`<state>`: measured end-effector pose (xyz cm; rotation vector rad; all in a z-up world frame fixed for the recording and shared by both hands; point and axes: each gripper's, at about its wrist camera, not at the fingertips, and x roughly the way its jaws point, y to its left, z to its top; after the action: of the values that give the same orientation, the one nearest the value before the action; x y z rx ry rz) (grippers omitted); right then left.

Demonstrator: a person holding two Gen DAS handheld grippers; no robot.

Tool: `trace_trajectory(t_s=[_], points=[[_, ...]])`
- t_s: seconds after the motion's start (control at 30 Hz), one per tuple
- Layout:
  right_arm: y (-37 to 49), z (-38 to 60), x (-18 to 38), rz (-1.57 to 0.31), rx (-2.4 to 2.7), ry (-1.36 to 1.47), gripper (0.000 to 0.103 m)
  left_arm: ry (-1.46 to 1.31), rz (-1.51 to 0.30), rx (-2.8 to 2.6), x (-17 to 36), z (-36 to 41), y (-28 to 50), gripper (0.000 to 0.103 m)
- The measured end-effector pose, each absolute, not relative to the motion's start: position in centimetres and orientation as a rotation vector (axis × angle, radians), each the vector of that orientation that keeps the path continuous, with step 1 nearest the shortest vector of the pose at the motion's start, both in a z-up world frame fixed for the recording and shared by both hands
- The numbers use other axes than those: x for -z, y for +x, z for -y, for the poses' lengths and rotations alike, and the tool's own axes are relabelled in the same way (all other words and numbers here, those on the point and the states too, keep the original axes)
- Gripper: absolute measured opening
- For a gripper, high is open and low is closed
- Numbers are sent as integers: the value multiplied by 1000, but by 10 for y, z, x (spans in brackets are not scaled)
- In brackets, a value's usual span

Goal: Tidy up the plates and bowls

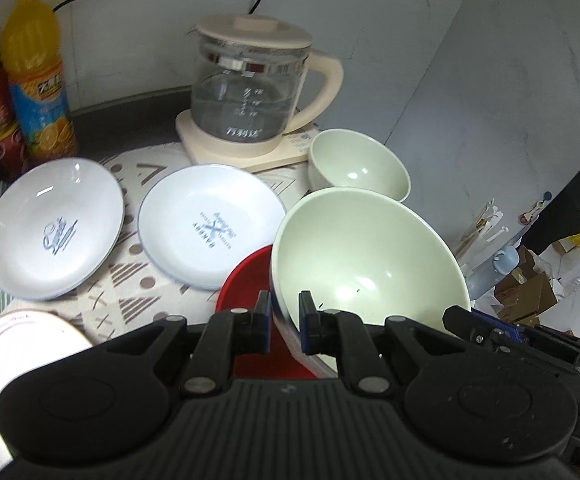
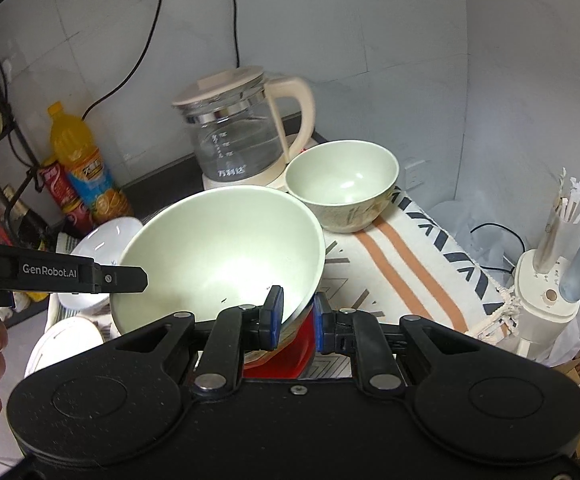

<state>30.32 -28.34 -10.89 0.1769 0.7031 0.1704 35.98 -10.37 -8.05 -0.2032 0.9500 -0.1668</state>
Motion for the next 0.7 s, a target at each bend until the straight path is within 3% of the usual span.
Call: trace_trajectory(t_s=[0.7], points=[[326,266,135,-794,-181,110,15,-229,-1099,148,127,94,378,12]])
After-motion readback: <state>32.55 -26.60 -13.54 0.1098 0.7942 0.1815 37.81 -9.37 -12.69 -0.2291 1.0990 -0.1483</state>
